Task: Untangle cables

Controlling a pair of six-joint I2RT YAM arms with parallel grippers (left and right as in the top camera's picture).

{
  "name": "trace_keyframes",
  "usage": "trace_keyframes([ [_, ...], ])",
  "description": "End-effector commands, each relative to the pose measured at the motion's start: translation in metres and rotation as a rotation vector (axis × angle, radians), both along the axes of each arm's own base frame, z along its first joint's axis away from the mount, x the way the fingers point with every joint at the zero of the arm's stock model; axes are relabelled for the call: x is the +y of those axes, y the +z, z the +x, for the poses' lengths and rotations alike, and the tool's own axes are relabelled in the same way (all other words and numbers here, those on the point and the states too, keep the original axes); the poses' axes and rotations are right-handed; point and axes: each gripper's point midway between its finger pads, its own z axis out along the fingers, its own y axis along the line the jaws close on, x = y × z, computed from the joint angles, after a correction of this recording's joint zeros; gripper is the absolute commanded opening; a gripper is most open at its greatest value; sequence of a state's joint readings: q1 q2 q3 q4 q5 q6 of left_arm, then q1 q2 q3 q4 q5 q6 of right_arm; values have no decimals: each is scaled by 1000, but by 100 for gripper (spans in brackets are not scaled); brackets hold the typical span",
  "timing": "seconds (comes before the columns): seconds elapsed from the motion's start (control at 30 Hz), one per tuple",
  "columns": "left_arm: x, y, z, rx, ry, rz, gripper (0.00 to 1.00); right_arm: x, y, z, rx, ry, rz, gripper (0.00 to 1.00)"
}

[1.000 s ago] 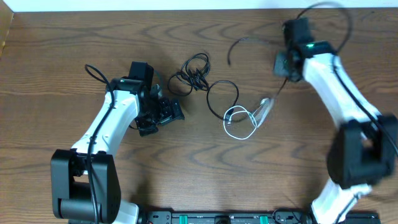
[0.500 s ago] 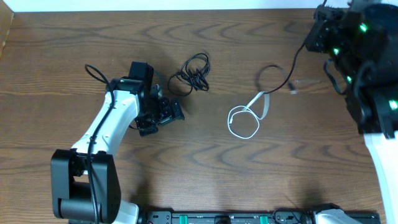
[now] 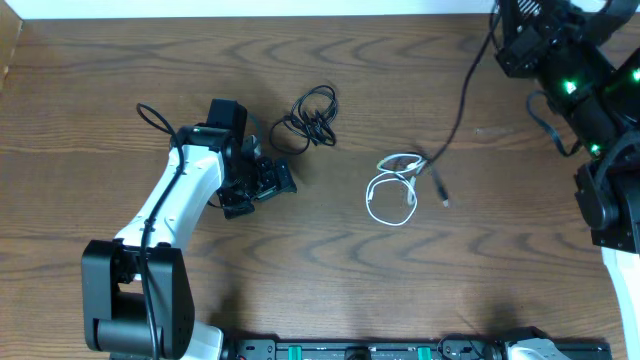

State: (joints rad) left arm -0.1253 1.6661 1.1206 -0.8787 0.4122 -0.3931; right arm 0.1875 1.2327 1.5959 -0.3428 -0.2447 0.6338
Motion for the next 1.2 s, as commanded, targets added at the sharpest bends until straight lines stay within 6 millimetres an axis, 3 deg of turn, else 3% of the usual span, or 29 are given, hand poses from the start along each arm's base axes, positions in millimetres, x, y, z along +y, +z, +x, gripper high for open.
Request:
trace_keyframes([
  [0.0,2,-2,-1,6,4,11,98,8,12,-7,-10,55,67,2],
  [0.17,2,-2,-1,6,4,11,98,-5,6,0,-7,-36,25,2],
  [0.23,2,-2,-1,6,4,11,98,-31,-9,8,27,-194,-62,1],
  [0.33,2,-2,-1,6,4,11,98,-89,-48,12,172,-525,-174,1],
  [0.43,2,-2,-1,6,4,11,98,-121,-82,7,305,-693,-267,2],
  [0.53,2,-2,-1,6,4,11,98,-135,-116,6,434,-751,-355,1],
  [0.77,2,-2,-1,6,4,11,98,-146,-183,18,664,-755,-486,4],
  [0.8,2,-2,-1,6,4,11,98,-146,-190,20,687,-753,-499,7],
  [0.9,2,-2,-1,6,4,11,98,-146,-213,25,757,-742,-541,28],
  [0.97,2,-2,-1,6,4,11,98,-145,-225,26,795,-733,-563,56],
  [1.03,2,-2,-1,6,4,11,98,-144,-236,28,831,-722,-582,75],
  [1.17,2,-2,-1,6,4,11,98,-125,-260,30,904,-595,-557,88],
])
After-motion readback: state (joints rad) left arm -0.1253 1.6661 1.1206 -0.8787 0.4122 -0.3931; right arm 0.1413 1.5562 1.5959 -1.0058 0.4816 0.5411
